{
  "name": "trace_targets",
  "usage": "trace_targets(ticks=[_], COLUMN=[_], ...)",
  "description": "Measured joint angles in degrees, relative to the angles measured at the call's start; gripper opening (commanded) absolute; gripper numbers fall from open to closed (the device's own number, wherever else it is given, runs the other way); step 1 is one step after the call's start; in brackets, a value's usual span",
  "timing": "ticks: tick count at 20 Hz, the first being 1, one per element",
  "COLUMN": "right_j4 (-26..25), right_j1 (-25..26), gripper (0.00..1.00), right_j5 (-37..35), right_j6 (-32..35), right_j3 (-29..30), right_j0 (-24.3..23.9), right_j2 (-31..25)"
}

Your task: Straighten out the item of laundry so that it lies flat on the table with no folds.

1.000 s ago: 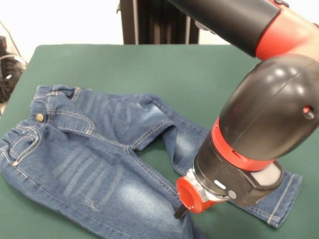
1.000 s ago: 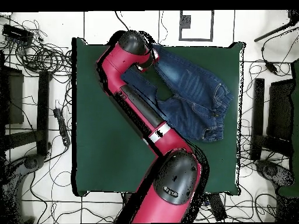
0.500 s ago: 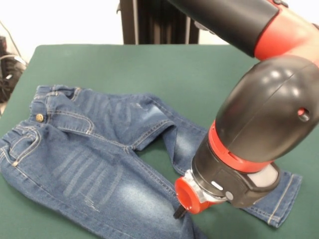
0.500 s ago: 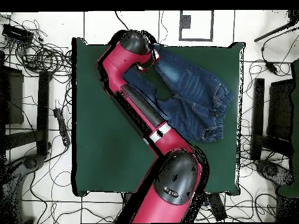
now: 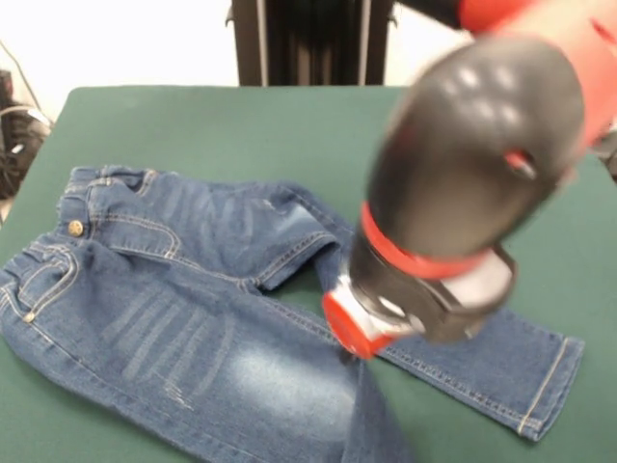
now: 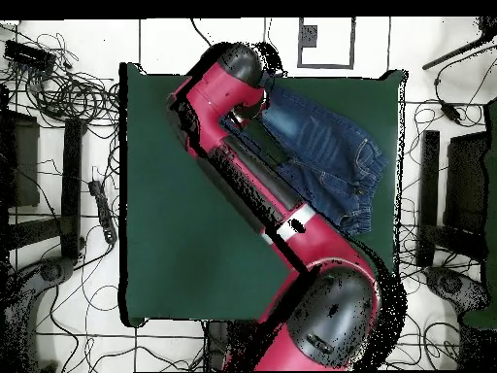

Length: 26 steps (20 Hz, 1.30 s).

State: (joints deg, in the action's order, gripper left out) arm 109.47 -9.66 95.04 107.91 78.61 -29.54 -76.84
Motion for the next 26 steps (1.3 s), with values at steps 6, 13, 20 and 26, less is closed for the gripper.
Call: trace_targets(ticks=[6, 13, 20, 26], right_j4=[8.1, 8.8, 9.0, 9.3], right_j1=[-8.0, -12.7, -13.6, -13.6], gripper=[1.0, 1.0, 1.0, 1.0], right_j5=[0.0, 0.0, -0.1, -1.7], right_j6=[0.0, 0.0, 0.0, 0.0], right_j3=[4.5, 5.1, 5.8, 8.9], right_j0=[-4.5, -5.5, -5.3, -6.0], right_j2=[-0.9, -1.0, -1.0, -1.0])
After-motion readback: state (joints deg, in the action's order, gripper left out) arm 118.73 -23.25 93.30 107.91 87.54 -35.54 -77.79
